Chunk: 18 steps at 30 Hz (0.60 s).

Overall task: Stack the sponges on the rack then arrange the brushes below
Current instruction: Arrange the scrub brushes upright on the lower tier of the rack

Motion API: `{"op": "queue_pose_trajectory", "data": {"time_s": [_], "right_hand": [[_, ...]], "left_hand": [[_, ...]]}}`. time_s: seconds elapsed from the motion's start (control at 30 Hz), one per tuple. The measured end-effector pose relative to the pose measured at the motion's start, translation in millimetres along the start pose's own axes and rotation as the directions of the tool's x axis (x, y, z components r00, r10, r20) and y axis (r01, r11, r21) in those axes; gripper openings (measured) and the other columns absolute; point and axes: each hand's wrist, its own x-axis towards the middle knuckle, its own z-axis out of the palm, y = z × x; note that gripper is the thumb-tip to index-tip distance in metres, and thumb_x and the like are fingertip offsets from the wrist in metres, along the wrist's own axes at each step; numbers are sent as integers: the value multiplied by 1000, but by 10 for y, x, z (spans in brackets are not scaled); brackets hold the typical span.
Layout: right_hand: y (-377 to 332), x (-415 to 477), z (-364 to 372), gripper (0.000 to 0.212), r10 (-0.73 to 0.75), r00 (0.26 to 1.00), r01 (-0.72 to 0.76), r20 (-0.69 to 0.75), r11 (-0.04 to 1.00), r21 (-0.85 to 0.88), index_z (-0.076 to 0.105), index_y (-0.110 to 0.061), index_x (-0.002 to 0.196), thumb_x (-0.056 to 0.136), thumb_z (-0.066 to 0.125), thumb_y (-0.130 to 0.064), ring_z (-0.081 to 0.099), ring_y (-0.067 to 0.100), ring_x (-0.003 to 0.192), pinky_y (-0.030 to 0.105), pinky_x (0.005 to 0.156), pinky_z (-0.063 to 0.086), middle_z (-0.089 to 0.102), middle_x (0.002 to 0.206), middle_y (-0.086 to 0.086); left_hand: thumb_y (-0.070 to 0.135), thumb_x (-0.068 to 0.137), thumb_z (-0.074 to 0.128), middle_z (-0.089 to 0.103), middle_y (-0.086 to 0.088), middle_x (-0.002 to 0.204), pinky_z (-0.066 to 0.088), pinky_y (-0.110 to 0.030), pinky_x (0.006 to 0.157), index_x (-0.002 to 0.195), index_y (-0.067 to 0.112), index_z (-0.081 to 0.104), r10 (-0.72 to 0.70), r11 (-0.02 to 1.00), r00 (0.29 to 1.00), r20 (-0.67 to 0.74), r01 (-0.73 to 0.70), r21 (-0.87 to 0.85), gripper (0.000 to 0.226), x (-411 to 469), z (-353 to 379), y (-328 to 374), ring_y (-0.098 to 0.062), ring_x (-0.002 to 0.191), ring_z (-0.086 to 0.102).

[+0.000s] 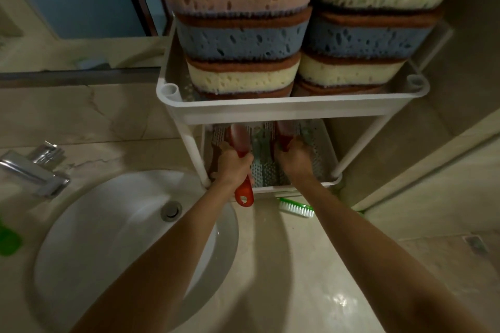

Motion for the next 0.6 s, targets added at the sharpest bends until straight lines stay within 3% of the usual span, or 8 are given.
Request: {"op": "queue_pose_trajectory", "data": {"time_s": [0.17, 0.27, 0.47, 0.6], "right_hand": [[-54, -21, 68, 34, -67, 998, 62, -19, 977, -206, 57, 8, 106, 95, 46, -22, 63, 40, 93, 44, 79, 50, 60, 110, 27], [-37, -47, 64, 39, -66, 997, 56, -28, 959, -277, 57, 7, 107, 94, 46, -28, 63, 38, 95, 42, 78, 51, 62, 109, 25], [-17, -37, -16, 40, -55, 998, 48, -28, 978, -203, 64, 4, 95, 92, 48, -33, 64, 35, 93, 38, 78, 52, 67, 97, 23], [30, -171, -225, 22, -47, 997, 46, -61, 999, -27, 67, 2, 93, 89, 48, -8, 65, 32, 87, 30, 73, 47, 69, 93, 18]], "left_hand": [[12, 93, 51, 52, -4, 63, 37, -7, 32, 122, -11, 43, 33, 999, 999, -8, -33, 32, 38, 29, 7, -8, -5, 32, 54], [12, 93, 51, 54, -7, 63, 41, -10, 32, 122, -11, 42, 28, 999, 1000, 12, -28, 15, 38, 51, -6, -15, -5, 29, 53], [14, 94, 49, 56, -9, 59, 47, -18, 37, 120, -12, 41, 49, 999, 999, -1, -49, 6, 37, 87, 15, -39, -7, 28, 53], [13, 98, 40, 60, -6, 60, 52, -27, 58, 113, -4, 39, 25, 997, 1000, 0, -25, -78, 23, 88, 107, -5, -9, 46, 58]]}}
